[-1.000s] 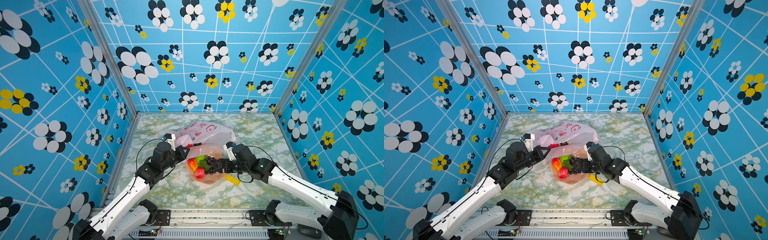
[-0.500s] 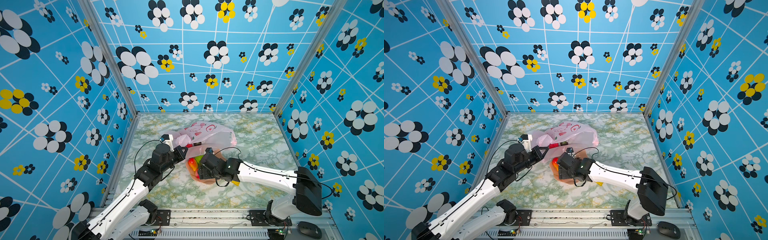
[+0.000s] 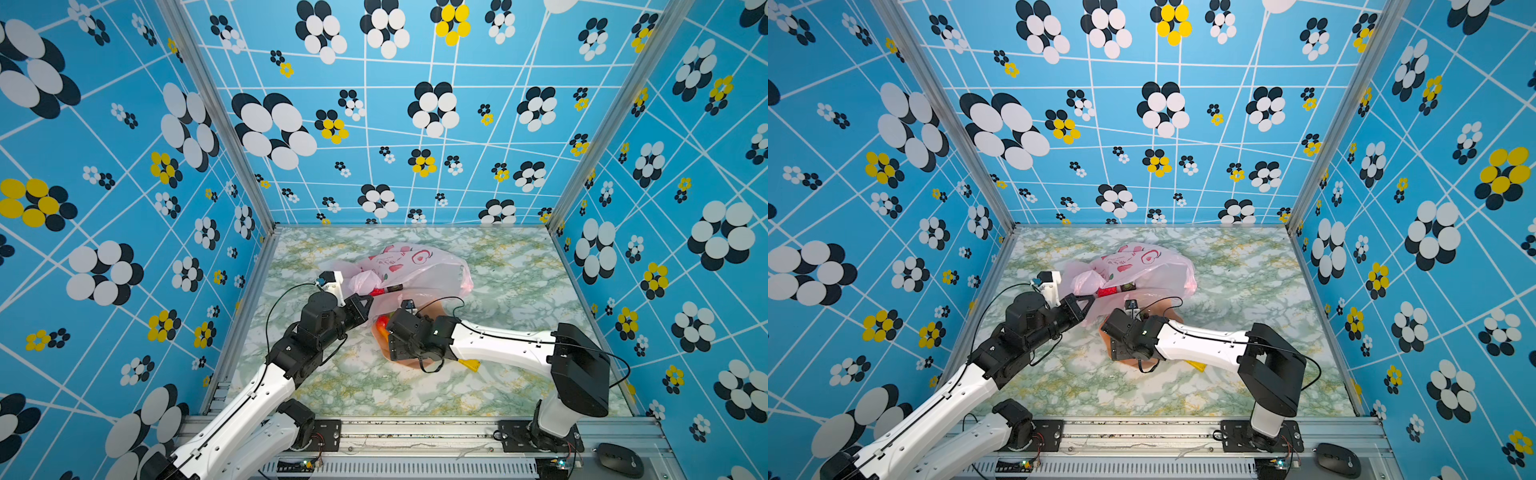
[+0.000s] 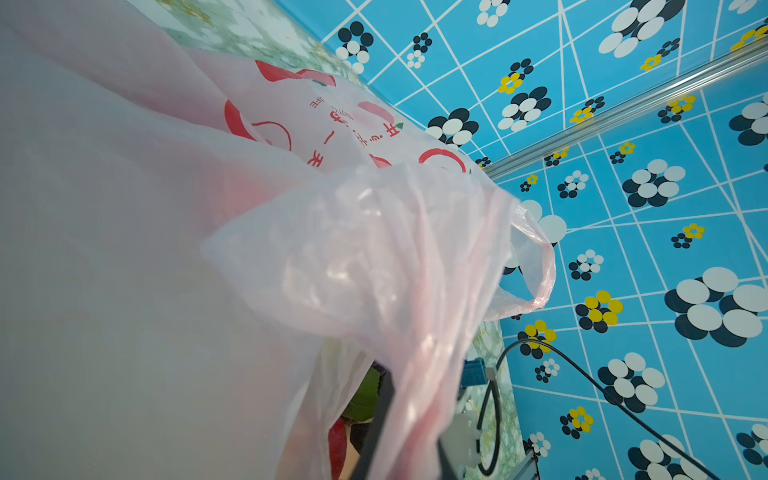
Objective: Place the fruits into the plastic bag
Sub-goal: 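Close the right gripper on the red apple in the bowl, then lift the red apple with the right gripper toward the bag mouth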
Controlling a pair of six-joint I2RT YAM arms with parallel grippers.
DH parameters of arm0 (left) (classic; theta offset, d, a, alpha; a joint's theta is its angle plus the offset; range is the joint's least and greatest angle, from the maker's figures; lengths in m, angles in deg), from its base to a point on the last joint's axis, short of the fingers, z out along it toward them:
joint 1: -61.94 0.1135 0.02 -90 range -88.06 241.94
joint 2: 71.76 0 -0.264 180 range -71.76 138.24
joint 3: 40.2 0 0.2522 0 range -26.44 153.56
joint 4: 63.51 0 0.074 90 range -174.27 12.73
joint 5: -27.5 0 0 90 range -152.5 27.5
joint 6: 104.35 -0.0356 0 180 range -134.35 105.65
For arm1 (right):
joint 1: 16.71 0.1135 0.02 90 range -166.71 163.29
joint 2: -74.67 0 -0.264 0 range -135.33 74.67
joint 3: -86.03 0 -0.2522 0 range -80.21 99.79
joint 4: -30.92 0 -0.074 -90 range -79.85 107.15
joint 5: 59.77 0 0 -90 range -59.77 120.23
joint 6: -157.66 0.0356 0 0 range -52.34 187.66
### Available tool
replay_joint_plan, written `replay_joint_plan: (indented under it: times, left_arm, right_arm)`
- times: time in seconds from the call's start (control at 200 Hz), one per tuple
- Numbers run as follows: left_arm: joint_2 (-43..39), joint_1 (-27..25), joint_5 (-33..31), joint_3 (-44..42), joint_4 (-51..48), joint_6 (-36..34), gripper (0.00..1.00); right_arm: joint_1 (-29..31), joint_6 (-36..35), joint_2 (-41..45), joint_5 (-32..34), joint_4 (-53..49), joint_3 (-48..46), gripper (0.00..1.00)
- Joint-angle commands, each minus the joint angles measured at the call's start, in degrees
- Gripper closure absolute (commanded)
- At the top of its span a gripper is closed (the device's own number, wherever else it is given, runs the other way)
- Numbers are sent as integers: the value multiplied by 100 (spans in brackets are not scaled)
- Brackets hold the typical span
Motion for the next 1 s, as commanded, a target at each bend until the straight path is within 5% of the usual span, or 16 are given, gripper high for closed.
replay_joint_plan:
  times: [0.0,0.335,0.995]
  left_arm:
    - [-75,-46,-110,-79,91,-41,100]
    - [-89,-45,-133,-172,117,79,100]
    - [-13,-46,-110,-184,155,153,100]
  right_arm:
    - [26,-89,-161,52,-68,155,21]
    - [13,-272,-331,102,105,198,29]
    - [2,-340,169,289,417,-154,60]
